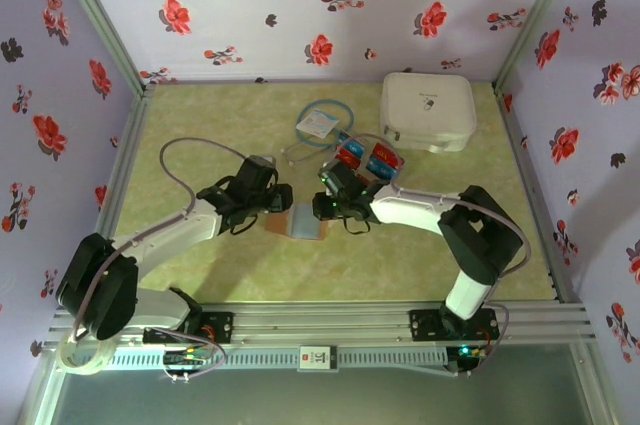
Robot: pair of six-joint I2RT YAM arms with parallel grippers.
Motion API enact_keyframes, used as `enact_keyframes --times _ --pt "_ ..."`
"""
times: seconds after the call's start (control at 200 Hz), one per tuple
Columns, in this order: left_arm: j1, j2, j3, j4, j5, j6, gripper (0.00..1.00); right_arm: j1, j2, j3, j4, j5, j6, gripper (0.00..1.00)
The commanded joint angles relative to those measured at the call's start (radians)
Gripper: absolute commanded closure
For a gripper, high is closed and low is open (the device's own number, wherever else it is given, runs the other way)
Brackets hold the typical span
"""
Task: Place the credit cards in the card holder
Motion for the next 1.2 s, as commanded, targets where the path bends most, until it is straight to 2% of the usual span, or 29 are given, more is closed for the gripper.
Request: enact_keyframes --times 0.0,0.255,0.5,0.86,1.195 --pt "-0.008 0.027 -0.045 0.092 0.073 -0.04 0.48 -0.02 -0.021 0.004 -0.011 -0.03 -0.006 0.77" --pt "-0.008 0.04 -0.148 0.187 0.082 -0.063 0.57 -0.028 0.01 0.02 0.009 -0.076 0.004 0.76" --pt "-0.008 0.06 -0.219 0.252 0.081 -0.092 0.6 -0.028 0.061 0.049 0.024 -0.113 0.018 0.76" --pt "-0.008 0.084 -0.287 0.341 0.08 -0.12 0.6 -0.027 0.112 0.086 0.026 -0.132 0.023 0.76" --pt "-0.009 0.092 -0.294 0.356 0.08 -0.114 0.6 -0.027 0.139 0.104 0.022 -0.136 0.022 0.76"
